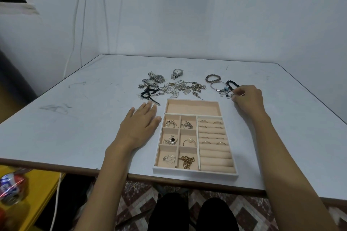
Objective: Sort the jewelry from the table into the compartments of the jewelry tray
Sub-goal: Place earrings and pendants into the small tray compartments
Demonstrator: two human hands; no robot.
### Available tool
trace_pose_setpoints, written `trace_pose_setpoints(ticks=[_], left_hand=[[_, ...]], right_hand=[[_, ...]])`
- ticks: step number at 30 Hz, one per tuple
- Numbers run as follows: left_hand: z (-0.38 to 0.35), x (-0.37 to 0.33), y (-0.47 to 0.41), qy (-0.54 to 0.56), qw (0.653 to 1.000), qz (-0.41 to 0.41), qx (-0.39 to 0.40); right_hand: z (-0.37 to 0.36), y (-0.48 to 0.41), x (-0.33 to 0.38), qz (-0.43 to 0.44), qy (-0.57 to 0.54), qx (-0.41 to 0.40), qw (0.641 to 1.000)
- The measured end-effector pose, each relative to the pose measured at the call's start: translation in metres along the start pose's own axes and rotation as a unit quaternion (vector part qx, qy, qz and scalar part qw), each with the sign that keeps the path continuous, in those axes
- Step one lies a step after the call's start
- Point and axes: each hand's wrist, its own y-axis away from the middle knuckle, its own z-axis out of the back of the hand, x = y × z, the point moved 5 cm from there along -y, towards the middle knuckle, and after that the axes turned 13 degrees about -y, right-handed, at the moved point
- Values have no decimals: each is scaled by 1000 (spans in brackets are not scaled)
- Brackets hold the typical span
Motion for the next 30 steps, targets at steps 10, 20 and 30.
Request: trace_pose_setpoints(ticks=[10,20,30], left_hand=[[-1,1,0,1,1000,5,2],[5,4,-3,67,997,24,-39],[78,-89,-74,93,980,-62,-162]], right_hand=[[2,7,-7,-247,-569,-69,781],[-3,1,-12,-200,-465,-40,861],[8,-4,-14,-151,-295,-141,933]])
